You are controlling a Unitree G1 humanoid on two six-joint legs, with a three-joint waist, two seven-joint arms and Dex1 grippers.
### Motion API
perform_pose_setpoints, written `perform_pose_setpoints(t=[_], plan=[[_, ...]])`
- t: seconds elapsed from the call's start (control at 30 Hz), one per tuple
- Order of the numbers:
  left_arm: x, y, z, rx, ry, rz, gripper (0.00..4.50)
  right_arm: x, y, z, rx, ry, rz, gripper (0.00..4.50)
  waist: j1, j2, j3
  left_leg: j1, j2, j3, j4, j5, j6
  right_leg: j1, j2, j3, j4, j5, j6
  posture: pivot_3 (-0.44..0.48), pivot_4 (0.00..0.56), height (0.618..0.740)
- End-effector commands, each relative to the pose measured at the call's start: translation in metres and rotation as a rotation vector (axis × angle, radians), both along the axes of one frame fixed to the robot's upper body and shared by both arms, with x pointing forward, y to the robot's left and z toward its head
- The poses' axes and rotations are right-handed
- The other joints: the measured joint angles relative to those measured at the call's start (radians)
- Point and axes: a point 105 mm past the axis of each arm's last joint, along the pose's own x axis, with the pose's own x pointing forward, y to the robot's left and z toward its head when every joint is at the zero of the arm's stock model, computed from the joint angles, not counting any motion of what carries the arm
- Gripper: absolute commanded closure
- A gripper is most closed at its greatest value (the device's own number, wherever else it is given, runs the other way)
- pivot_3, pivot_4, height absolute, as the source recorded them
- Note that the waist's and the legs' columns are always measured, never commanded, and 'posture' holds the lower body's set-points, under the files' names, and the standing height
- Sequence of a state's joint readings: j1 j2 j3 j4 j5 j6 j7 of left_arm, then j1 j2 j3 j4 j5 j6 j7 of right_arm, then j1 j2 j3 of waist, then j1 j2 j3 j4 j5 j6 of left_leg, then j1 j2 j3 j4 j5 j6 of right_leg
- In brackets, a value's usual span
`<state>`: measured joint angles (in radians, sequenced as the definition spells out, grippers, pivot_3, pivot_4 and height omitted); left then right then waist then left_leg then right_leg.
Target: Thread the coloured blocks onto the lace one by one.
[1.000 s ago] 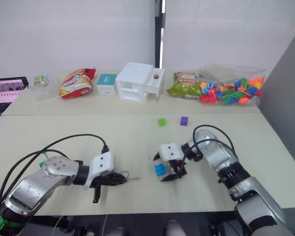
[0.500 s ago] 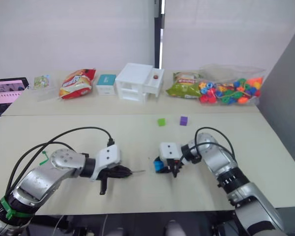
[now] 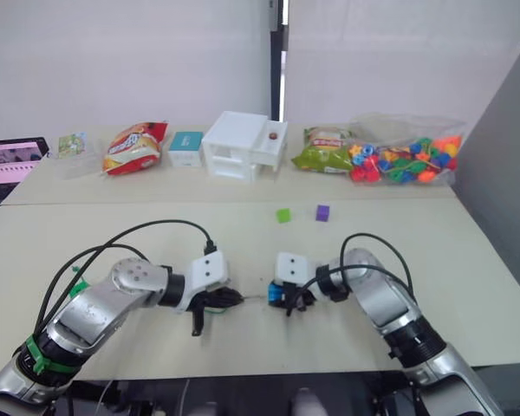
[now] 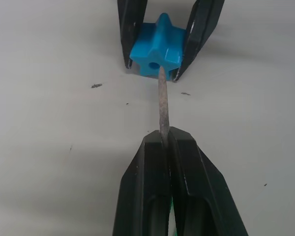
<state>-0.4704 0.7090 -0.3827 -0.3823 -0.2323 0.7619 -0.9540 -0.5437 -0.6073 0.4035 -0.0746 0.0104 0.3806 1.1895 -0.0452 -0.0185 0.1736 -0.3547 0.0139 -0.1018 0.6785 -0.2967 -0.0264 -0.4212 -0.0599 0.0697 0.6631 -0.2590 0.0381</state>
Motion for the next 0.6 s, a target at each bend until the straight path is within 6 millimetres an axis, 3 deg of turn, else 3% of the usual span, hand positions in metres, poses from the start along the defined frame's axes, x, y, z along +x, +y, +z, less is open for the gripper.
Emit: perform_pose_setpoints(t=[0.03, 0.6], plan=[[0.0038, -0.0058, 0.0101, -0.005, -0.048, -0.028, 4.5, -0.0096, 0.0024, -0.0055, -0.024, 0.028, 0.038, 3.12, 0.001, 0.0, 0.0, 0.0, 0.0, 0.0, 0.0, 0.0, 0.0, 0.0, 0.0, 0.0, 0.0, 0.0, 0.0, 0.0, 0.15, 0.74], [-0.0003, -0.0103, 0.0098, 0.04, -0.025, -0.085, 4.5, -0.0085, 0.0018, -0.0056, -0.051, 0.015, 0.036, 3.12, 0.0, 0.0, 0.0, 0.0, 0.0, 0.0, 0.0, 0.0, 0.0, 0.0, 0.0, 0.0, 0.0, 0.0, 0.0, 0.0, 0.15, 0.74]])
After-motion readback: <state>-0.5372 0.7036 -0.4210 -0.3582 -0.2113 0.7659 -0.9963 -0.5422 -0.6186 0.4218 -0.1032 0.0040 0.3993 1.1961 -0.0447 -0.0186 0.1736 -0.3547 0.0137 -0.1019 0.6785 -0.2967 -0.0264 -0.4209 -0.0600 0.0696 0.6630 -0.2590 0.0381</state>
